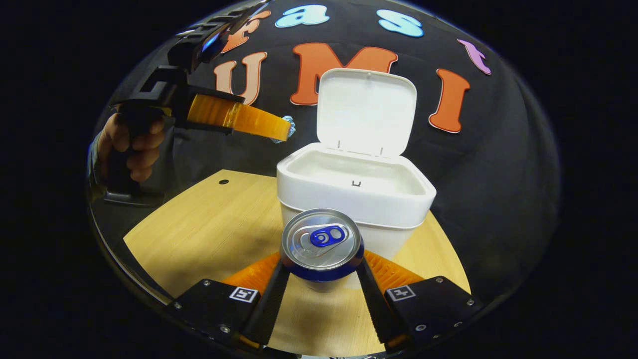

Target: Press the lid of the desktop garbage bin to open it, pick up the crumpled paper on the desktop and throw it into the bin, then pick up the pop can on the desktop and drop it into the bin, and finally close the garbage bin lid.

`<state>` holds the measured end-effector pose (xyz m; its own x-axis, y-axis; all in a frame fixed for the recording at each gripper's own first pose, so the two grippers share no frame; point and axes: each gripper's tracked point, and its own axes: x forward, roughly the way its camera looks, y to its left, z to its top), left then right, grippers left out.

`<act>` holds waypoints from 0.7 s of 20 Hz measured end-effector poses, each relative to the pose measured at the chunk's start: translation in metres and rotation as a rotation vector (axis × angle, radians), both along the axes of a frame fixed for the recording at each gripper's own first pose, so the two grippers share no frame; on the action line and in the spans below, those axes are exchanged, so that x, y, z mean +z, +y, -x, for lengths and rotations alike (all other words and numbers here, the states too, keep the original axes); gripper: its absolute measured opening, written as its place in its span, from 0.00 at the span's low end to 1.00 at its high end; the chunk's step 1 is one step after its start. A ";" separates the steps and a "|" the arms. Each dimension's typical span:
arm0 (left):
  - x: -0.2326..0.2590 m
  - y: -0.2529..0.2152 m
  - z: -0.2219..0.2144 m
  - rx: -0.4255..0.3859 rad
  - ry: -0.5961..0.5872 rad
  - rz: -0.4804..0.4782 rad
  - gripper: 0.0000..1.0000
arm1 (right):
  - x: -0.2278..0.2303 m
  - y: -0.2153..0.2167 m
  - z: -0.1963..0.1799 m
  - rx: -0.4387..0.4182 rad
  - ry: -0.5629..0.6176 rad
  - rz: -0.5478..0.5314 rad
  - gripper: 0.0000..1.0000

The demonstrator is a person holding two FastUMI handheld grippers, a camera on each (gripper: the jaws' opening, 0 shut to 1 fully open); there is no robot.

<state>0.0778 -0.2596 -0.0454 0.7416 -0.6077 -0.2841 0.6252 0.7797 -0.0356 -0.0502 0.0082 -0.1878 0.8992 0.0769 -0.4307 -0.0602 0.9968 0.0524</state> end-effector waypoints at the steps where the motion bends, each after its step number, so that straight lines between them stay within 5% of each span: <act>1: -0.001 -0.005 0.000 -0.011 -0.003 0.000 0.15 | 0.001 -0.003 0.000 -0.011 -0.001 0.002 0.78; 14: -0.034 -0.020 0.005 -0.068 0.054 -0.078 0.18 | 0.022 -0.053 0.003 -0.147 -0.028 0.030 0.78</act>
<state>0.0725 -0.2800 -0.0796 0.6821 -0.6305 -0.3704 0.6754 0.7374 -0.0115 -0.0537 -0.0449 -0.1660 0.9114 -0.0694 -0.4056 0.0858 0.9961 0.0225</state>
